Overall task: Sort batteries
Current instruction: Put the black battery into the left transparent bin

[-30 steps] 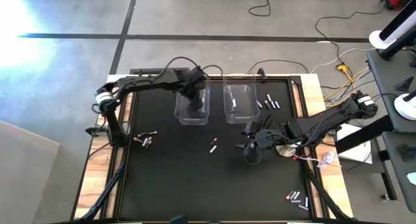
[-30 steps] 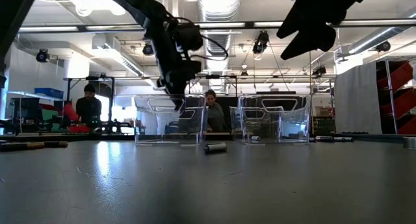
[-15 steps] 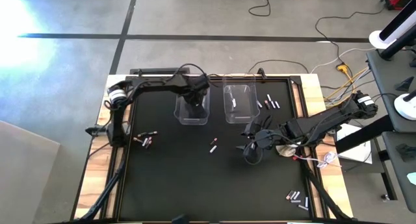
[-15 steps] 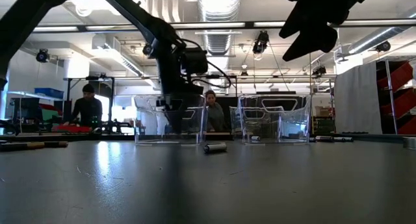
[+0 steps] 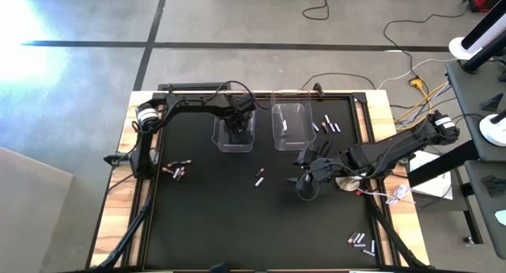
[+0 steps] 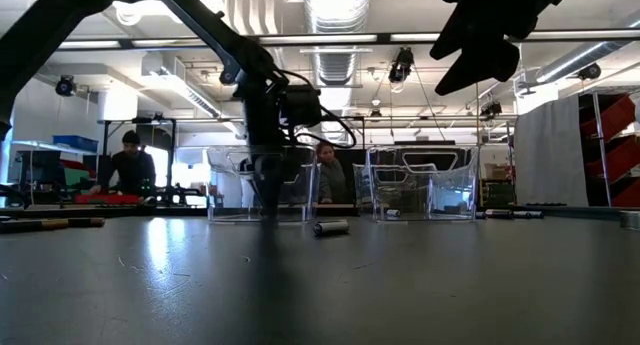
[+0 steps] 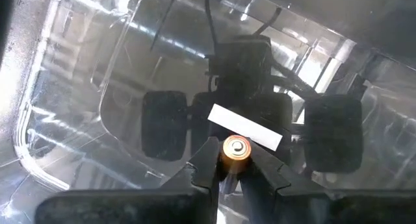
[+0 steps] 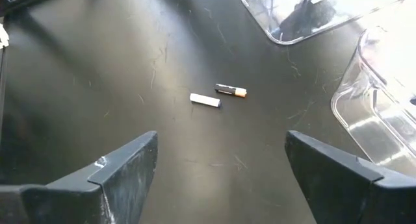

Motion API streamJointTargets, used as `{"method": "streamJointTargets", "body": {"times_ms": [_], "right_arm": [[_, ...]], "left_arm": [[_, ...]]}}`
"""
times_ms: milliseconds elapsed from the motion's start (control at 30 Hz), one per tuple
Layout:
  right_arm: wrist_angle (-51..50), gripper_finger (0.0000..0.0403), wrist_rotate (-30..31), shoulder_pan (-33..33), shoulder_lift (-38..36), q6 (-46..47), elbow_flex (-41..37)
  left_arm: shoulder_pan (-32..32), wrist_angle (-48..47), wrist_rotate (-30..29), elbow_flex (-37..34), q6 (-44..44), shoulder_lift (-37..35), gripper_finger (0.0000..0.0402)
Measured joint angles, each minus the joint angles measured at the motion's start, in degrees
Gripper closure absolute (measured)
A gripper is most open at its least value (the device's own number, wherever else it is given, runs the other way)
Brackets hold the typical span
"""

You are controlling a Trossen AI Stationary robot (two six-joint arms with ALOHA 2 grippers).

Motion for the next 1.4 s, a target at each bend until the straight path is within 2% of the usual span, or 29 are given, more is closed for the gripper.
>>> {"method": "streamJointTargets", "body": {"times_ms": [367,700,867,1000,1200,1300,1400], "right_arm": [[-0.1,0.0079,-1.62,0.0,0.0,-0.13,0.54],[0.13,0.0072,-1.95,0.0,0.25,-6.45,1.94],[4.83,0.0075,-1.92,-0.02,3.34,-8.33,-0.2],[10.21,0.0085,-0.65,-0.04,7.51,-10.38,-0.69],[15.38,0.0094,7.98,-0.04,15.95,-11.08,-0.74],[17.9,0.0081,8.72,-0.15,20.43,-6.73,-0.74],[21.17,0.0058,8.78,-0.43,24.52,-1.84,-0.76]], "left_arm": [[0.0,0.82,0.0,-0.18,0.09,0.0,0.0351],[-0.07,1.59,0.16,-0.19,0.19,-0.76,0.0347],[-0.26,1.62,0.26,-0.21,0.72,-3.11,0.0329],[-1.14,1.22,0.24,-0.4,0.81,-6.37,0.0308],[-3.52,1.45,1.87,-2.66,0.39,-14.67,0.0286],[-5.59,4.42,3.66,-6.89,-0.83,-21.15,0.0284],[-8.51,11.02,4.43,-14.09,-2.36,-28.93,0.0284]]}}
